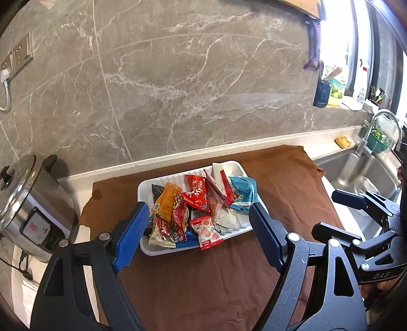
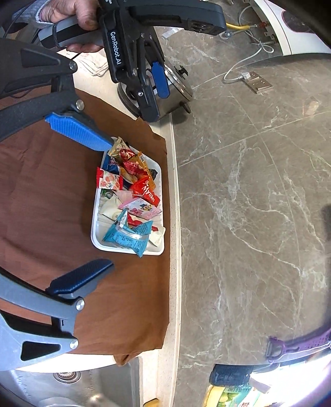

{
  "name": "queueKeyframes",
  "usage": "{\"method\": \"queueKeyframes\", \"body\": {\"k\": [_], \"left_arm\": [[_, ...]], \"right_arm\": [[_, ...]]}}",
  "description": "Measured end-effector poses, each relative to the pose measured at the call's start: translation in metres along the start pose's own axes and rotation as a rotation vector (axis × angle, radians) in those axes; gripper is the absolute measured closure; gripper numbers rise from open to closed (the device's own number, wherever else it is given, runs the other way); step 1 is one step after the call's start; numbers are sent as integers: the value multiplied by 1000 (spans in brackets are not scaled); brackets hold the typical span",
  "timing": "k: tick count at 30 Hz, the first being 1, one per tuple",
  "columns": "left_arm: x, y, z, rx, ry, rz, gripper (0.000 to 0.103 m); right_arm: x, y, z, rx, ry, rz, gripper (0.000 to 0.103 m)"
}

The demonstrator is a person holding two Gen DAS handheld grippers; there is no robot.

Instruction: Organize snacks

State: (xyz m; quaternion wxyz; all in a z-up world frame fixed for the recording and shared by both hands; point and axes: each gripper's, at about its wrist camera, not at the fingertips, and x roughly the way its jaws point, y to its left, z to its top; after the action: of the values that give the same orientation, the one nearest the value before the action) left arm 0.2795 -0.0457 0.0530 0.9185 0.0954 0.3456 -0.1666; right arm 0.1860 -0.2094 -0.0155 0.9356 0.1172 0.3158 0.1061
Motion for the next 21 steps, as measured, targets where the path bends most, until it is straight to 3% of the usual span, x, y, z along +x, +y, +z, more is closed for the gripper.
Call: {"method": "queueKeyframes", "body": {"k": [21], "left_arm": [[-36,-18,-10,13,-27,11,23]], "right_arm": [[-41,2,-17,-9,-31,4,14]]}}
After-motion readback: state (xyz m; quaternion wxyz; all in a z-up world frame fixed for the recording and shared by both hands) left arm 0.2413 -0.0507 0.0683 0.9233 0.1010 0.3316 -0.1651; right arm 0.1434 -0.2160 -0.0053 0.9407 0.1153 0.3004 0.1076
